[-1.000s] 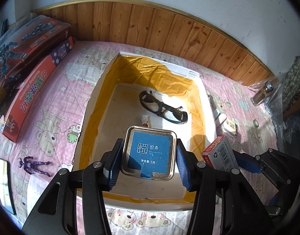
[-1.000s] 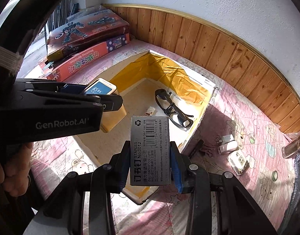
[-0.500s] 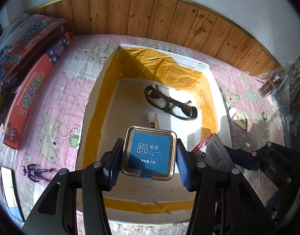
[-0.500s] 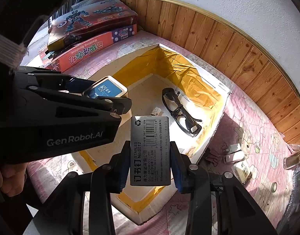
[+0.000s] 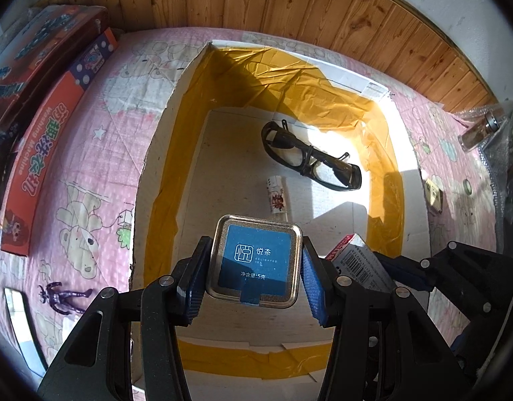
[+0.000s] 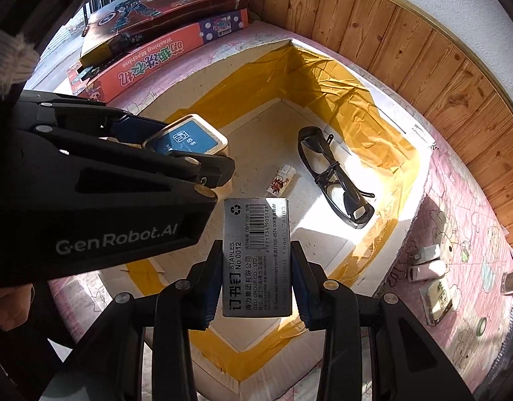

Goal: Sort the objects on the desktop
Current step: 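Carry the gold tin and staples box over the cardboard box with both grippers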

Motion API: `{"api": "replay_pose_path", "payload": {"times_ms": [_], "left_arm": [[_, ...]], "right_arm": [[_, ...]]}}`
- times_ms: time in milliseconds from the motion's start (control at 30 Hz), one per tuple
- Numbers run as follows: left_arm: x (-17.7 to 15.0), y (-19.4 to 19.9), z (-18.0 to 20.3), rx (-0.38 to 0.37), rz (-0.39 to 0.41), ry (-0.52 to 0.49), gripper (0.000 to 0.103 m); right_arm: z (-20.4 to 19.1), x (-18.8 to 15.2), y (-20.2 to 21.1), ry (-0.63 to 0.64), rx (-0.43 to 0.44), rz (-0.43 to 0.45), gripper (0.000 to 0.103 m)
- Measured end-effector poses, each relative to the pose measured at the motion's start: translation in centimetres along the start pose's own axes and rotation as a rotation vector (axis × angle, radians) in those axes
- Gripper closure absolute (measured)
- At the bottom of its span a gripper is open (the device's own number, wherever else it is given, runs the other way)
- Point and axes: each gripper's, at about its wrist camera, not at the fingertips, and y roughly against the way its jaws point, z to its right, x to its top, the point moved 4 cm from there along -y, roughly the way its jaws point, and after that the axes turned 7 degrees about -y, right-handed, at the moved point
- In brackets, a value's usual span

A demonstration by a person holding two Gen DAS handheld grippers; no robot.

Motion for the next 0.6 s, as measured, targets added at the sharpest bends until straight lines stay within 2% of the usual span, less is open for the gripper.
{"api": "replay_pose_path", "payload": {"times_ms": [267,600], "left_arm": [[0.0,-2.7,-0.4,0.038,-0.106,-0.018,0.052],[-0.2,-5.1,-0.3,0.087,-0.168,-0.057,0.053]], "right_arm": [[0.4,-0.2,-2.5,0.024,0.015,-0.106,0.064],[0.8,-0.5,-4.6,0.044,0.002,-0.186,0.064]]}}
